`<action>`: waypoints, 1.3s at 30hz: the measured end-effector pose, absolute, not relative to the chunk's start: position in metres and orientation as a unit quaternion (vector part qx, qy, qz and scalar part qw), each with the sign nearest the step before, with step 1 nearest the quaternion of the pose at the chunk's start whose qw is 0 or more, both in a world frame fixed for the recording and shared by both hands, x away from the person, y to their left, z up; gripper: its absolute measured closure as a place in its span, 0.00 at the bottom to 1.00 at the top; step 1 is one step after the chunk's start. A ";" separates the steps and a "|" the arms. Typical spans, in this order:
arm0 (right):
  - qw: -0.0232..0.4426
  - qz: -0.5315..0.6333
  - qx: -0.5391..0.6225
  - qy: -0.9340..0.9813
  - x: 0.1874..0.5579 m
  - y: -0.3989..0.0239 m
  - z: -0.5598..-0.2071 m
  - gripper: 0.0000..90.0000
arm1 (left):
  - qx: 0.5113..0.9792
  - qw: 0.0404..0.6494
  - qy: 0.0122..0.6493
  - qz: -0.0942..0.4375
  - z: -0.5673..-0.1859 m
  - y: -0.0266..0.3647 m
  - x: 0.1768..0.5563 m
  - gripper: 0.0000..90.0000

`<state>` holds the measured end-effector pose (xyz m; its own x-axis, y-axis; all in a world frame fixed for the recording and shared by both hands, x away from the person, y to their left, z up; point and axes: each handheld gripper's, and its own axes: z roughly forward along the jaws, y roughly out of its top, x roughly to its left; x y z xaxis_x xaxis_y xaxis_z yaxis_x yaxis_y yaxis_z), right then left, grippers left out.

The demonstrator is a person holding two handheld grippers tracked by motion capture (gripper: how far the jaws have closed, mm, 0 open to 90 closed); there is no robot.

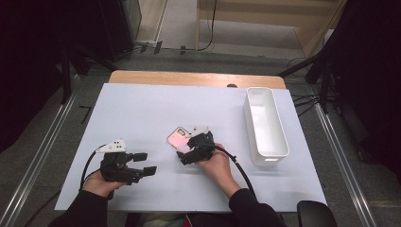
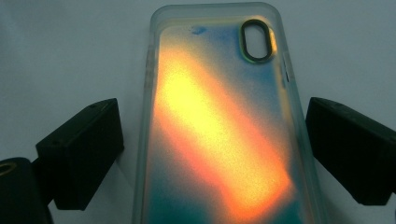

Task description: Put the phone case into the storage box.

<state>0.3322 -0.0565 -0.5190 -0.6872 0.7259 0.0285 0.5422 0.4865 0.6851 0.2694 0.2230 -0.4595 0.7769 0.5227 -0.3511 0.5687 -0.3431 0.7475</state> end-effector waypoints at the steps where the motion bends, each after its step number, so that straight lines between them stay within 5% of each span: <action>1: 0.134 0.343 0.370 0.853 0.332 -0.057 -0.519 0.05 | 0.820 0.465 0.333 -0.024 -0.460 0.223 0.269 0.28; 8: 0.139 0.344 0.364 0.855 0.332 -0.057 -0.519 0.08 | 0.819 0.465 0.334 -0.024 -0.460 0.223 0.270 0.28; 11: 0.139 0.348 0.374 0.849 0.330 -0.058 -0.518 0.16 | 0.819 0.465 0.335 -0.024 -0.460 0.223 0.270 0.28; 28: 0.137 0.352 0.371 0.849 0.332 -0.060 -0.517 0.17 | 0.811 0.473 0.344 -0.021 -0.459 0.224 0.271 0.28; 39: 0.092 0.373 0.400 0.832 0.338 -0.070 -0.507 0.17 | 0.790 0.493 0.361 -0.051 -0.456 0.226 0.275 0.27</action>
<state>0.3378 -0.0704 -0.5074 -0.6633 0.7340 0.1460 0.5970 0.4013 0.6947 0.2746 0.2258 -0.4555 0.7343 0.5196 -0.4368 0.6210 -0.2541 0.7415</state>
